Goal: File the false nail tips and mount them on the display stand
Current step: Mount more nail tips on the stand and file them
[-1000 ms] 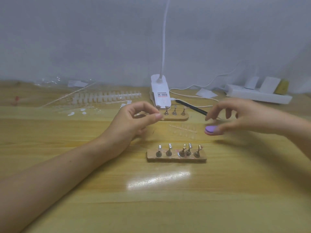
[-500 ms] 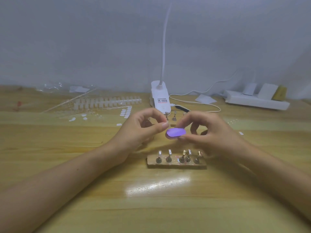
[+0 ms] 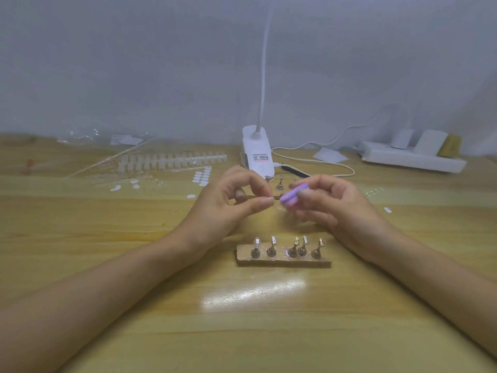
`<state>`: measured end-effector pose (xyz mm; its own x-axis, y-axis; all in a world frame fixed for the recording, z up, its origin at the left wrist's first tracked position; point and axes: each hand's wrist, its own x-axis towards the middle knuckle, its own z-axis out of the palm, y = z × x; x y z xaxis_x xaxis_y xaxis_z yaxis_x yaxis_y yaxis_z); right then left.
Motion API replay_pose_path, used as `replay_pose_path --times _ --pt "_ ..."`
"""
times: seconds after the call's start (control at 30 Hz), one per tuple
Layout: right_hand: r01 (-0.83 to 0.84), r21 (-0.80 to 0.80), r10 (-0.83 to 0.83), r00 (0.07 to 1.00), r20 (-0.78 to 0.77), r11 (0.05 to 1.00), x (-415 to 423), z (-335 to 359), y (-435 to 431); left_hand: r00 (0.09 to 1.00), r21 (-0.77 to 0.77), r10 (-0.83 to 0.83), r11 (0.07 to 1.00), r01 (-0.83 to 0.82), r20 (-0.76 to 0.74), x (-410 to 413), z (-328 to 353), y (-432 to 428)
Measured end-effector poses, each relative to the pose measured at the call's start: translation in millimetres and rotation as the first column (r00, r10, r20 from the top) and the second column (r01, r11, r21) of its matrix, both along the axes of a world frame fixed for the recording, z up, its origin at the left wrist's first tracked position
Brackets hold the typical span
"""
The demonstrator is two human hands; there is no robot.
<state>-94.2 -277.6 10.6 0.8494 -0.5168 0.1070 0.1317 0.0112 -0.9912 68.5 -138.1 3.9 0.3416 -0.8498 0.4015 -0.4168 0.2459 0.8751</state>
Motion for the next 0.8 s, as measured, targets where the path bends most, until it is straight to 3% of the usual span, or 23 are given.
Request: replay_pose_path --times 0.07,0.2,0.33,0.43,0.57,0.67,0.8 --pt "-0.095 -0.078 0.089 0.993 -0.076 0.992 0.1 -0.3 3.9 1.0 0.002 0.004 1.0 -0.004 0.011 0.3 -0.4 -0.5" --pt "0.057 0.019 -0.057 0.998 0.016 0.998 2.5 0.9 3.7 0.999 0.016 0.009 1.0 -0.01 0.031 -0.6 -0.1 -0.1" --pt "-0.069 -0.07 0.064 0.995 -0.078 0.995 2.4 0.2 7.0 0.997 0.013 0.021 1.0 -0.022 0.068 -2.0 1.2 0.6" --pt "0.05 0.024 -0.05 0.999 0.001 0.998 3.0 1.6 4.5 0.996 0.025 0.026 0.999 -0.028 0.084 -3.4 1.9 0.9" --pt "-0.082 -0.087 0.073 0.992 -0.101 0.993 2.5 1.8 9.0 0.994 0.026 0.041 0.999 -0.044 0.101 -3.9 2.4 1.1" --pt "0.037 -0.001 -0.037 0.999 -0.021 0.999 3.7 3.0 7.3 0.995 0.027 0.027 0.999 -0.03 0.1 -4.0 2.6 0.9" --pt "-0.025 -0.011 0.024 0.995 -0.099 1.0 4.5 5.2 7.3 0.991 0.015 0.008 1.0 -0.01 0.131 -5.5 2.4 2.7"
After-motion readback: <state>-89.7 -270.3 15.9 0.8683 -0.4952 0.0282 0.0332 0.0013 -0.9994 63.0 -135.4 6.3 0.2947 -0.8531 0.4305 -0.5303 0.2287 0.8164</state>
